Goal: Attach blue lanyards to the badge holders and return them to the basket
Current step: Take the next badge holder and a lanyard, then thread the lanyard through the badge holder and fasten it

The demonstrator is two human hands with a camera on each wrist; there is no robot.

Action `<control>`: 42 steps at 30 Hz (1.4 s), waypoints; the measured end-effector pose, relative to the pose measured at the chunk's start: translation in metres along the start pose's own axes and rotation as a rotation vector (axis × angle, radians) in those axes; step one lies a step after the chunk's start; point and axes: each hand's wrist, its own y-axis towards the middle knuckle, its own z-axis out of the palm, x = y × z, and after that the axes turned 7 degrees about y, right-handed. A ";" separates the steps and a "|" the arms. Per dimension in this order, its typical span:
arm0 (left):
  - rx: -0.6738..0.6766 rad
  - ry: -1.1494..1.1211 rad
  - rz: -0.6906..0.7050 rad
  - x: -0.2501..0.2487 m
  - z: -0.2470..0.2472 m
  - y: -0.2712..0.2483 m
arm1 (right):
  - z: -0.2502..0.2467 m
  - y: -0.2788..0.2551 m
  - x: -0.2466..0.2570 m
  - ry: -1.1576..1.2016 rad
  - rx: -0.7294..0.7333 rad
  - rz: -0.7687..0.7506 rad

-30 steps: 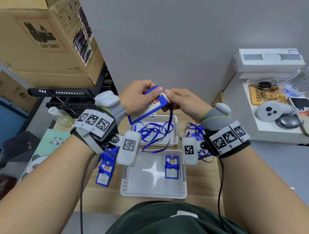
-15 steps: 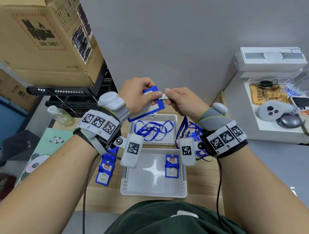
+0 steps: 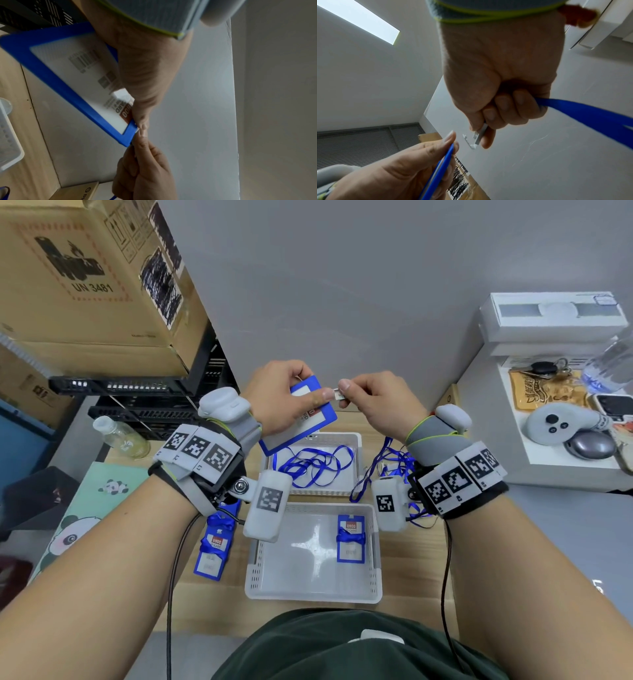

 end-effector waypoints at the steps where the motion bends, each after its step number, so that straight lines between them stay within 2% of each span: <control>1: 0.004 0.000 -0.005 0.001 0.001 0.001 | -0.003 0.000 -0.002 -0.008 -0.015 0.004; 8: 0.064 0.038 -0.049 0.012 0.013 0.002 | -0.049 0.003 -0.012 -0.095 -0.194 -0.006; 12: 0.113 0.049 -0.056 0.015 0.026 0.005 | -0.072 0.006 -0.016 -0.044 -0.250 0.000; 16: 0.178 0.078 -0.065 0.018 0.037 0.006 | -0.057 0.010 -0.043 0.040 -0.199 0.101; 23: 0.237 0.111 -0.079 0.034 0.060 0.006 | 0.004 -0.002 -0.132 0.068 -0.112 0.486; 27: 0.293 0.134 -0.110 0.046 0.073 0.006 | 0.026 -0.012 -0.163 -0.038 -0.016 0.667; 32: 0.325 0.118 -0.145 0.062 0.091 0.012 | 0.051 -0.010 -0.201 0.006 0.033 0.737; 35: 0.353 0.102 -0.163 0.073 0.102 0.017 | 0.062 -0.005 -0.217 -0.002 0.120 0.786; 42: 0.421 0.166 -0.212 0.096 0.125 0.028 | 0.081 0.004 -0.230 -0.103 0.272 0.848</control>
